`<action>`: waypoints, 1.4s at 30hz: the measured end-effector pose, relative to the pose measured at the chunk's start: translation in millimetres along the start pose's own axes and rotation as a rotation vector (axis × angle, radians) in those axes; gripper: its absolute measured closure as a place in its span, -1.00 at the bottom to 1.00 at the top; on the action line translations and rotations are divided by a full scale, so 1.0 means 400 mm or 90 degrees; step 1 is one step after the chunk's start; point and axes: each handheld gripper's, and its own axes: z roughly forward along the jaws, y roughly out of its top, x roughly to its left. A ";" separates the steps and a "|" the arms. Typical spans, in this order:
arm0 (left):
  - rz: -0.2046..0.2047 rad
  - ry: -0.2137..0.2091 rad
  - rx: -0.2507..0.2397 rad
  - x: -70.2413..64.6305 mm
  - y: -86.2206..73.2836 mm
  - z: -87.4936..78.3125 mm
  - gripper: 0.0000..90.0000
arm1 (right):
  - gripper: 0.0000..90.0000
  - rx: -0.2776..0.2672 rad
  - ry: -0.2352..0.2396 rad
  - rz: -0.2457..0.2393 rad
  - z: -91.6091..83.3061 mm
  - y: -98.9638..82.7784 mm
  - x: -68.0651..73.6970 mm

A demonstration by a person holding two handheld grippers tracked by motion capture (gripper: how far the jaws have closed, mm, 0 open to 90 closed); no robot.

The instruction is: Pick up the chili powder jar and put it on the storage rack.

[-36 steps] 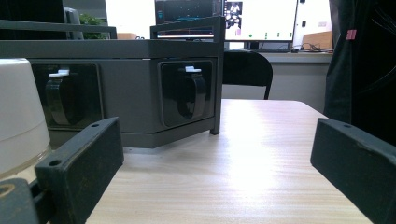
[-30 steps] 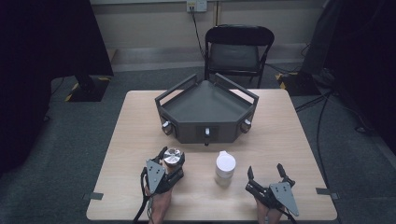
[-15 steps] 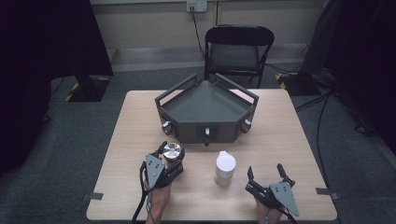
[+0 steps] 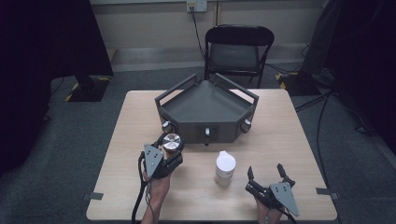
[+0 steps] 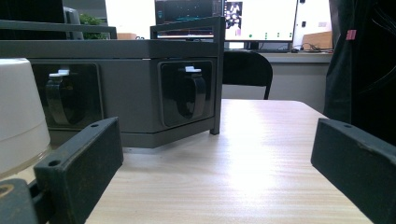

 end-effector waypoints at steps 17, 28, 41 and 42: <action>0.020 -0.007 -0.010 -0.009 0.081 0.063 -0.21 | -0.98 0.000 0.000 0.000 0.000 0.000 0.000; 0.040 0.000 -0.009 -0.021 0.142 0.119 -0.21 | -0.98 0.000 0.002 0.000 0.000 0.000 -0.001; 0.031 0.014 -0.004 -0.022 0.169 0.187 -0.21 | -0.98 0.001 0.004 0.000 -0.001 0.000 -0.003; 0.034 0.015 -0.002 -0.024 0.174 0.192 -0.21 | -0.98 0.001 0.005 0.000 -0.001 0.000 -0.003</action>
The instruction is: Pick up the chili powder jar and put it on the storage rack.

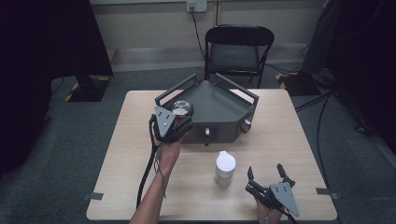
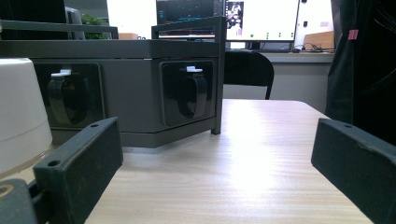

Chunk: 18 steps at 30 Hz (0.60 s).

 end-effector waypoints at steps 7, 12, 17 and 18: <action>0.011 0.007 0.004 -0.009 0.020 0.043 -0.21 | -0.98 0.000 0.003 0.000 0.000 0.000 -0.002; -0.010 0.011 0.004 -0.013 0.034 0.071 -0.21 | -0.98 0.000 0.003 0.000 0.000 0.000 -0.002; 0.002 0.037 0.008 -0.030 0.032 0.129 -0.21 | -0.98 0.000 0.004 0.000 0.000 0.000 -0.003; -0.008 0.035 0.013 -0.027 0.032 0.139 -0.21 | -0.98 0.000 0.004 0.000 -0.001 0.000 -0.003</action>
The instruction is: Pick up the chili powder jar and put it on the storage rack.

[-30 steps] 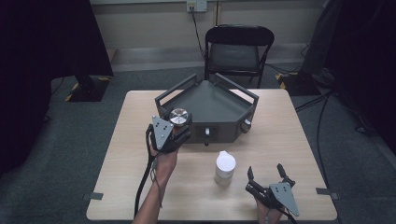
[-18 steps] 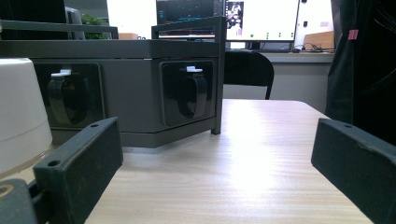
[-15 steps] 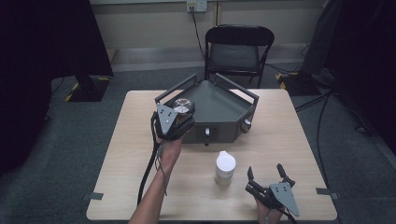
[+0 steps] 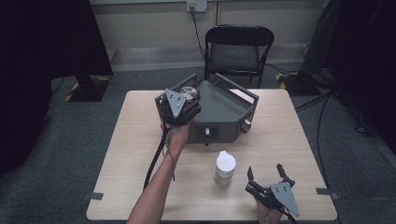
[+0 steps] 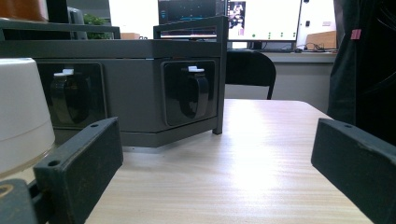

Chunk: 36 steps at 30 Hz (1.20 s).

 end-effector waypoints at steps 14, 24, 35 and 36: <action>-0.013 0.010 0.015 -0.008 -0.031 0.039 -0.21 | -0.98 0.000 0.002 0.000 0.000 0.000 -0.001; -0.030 0.020 0.037 -0.003 -0.047 0.047 -0.21 | -0.98 0.000 0.002 0.000 0.000 0.000 -0.001; -0.036 0.014 0.049 -0.004 -0.051 0.054 -0.21 | -0.98 0.000 0.001 0.000 -0.001 0.000 -0.001; -0.038 0.014 0.048 -0.002 -0.052 0.054 -0.21 | -0.98 0.000 0.001 0.000 -0.001 0.000 -0.001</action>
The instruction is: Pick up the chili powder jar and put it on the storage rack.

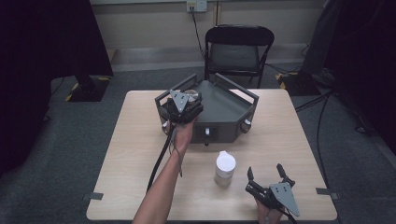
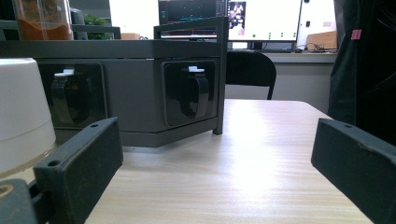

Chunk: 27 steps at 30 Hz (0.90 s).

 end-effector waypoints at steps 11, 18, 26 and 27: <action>-0.013 -0.001 0.010 0.006 0.006 0.003 -0.22 | -0.98 0.000 0.000 0.000 0.000 0.000 0.000; -0.024 0.013 0.014 -0.003 0.009 0.005 -0.56 | -0.98 0.000 0.000 0.000 0.000 0.000 0.000; -0.012 0.021 0.003 0.003 0.011 -0.005 -1.00 | -0.98 0.000 -0.001 0.000 0.000 0.000 0.001; -0.006 0.016 0.001 0.003 0.011 -0.008 -1.00 | -0.98 0.000 -0.001 0.000 0.000 0.000 0.001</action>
